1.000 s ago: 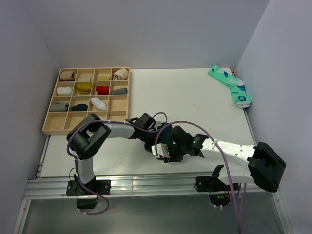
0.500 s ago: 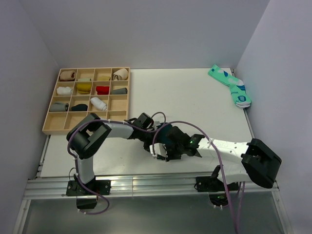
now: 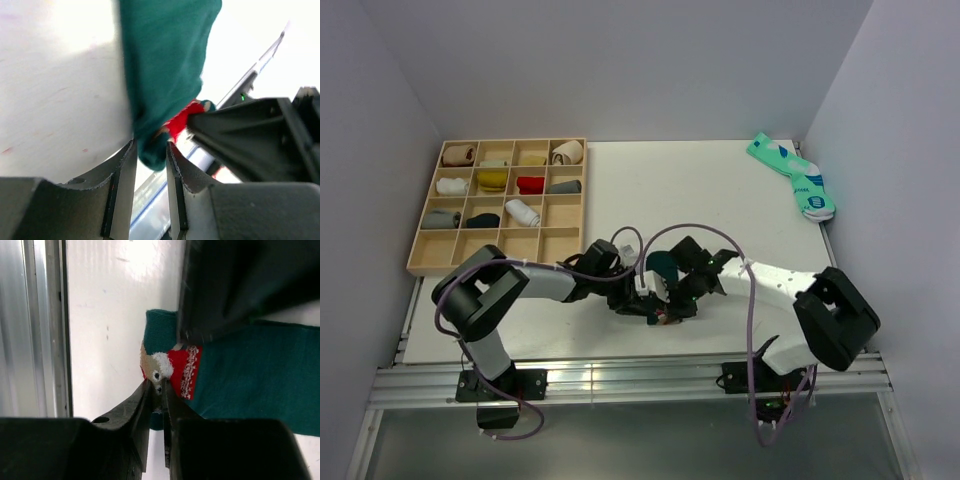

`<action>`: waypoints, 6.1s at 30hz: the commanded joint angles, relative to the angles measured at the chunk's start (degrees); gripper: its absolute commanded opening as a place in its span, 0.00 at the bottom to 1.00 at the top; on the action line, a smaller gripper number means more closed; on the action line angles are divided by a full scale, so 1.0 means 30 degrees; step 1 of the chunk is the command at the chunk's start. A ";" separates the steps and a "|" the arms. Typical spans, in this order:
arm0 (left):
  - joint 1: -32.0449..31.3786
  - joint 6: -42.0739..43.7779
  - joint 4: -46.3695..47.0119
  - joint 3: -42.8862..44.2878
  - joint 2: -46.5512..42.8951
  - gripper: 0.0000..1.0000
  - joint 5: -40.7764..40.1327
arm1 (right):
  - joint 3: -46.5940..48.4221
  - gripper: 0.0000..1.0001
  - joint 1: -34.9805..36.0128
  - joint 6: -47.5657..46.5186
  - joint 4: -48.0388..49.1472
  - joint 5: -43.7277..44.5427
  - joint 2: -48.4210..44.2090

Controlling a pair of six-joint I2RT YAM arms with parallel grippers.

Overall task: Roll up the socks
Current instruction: Roll the sock at the center of the board.

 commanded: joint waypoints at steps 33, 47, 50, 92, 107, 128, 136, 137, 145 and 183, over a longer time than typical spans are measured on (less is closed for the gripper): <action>-0.3767 0.7801 1.4448 -0.2627 0.0200 0.41 -0.3352 | 0.9353 0.17 -0.6403 -0.5478 -1.3932 -0.5261 1.2397; -0.3767 0.6775 1.6502 -0.3006 0.2225 0.38 -0.2267 | 0.9529 0.17 -0.6549 -0.4190 -1.2849 -0.5057 1.2164; -0.3767 0.6629 1.6794 -0.3211 0.2371 0.37 -0.1857 | 0.9324 0.16 -0.6696 -0.3516 -1.2117 -0.4705 1.1900; -0.3972 -0.1955 0.9796 -0.2303 0.3427 0.00 -0.3263 | 0.3729 0.52 -0.7311 0.0882 -0.4880 -0.1132 0.0623; -0.2449 -0.1108 0.1949 0.1999 0.3073 0.00 0.0516 | -0.0401 0.51 -0.7282 -0.5003 -0.5669 -0.1891 -0.4622; -0.1628 -0.0110 -0.2570 0.5899 0.5125 0.00 0.2246 | -0.3185 0.47 -0.2512 -0.3516 -0.2831 -0.0370 -0.7467; -0.1569 0.0124 -0.2540 0.5987 0.5271 0.00 0.2539 | -0.3772 0.42 -0.1686 -0.2665 -0.0309 0.1301 -0.7085; -0.1569 0.0182 -0.2598 0.5987 0.5301 0.00 0.2597 | -0.3888 0.42 -0.1657 -0.2578 -0.0047 0.1388 -0.7346; -0.1482 0.0446 -0.2832 0.6075 0.5564 0.00 0.2715 | -0.4182 0.43 -0.1306 -0.2313 -0.0073 0.1771 -0.8841; -0.0691 -0.2629 0.1443 0.1392 0.2754 0.22 0.0490 | -0.1900 0.13 -0.1363 -0.0879 -0.1157 0.0452 -0.2840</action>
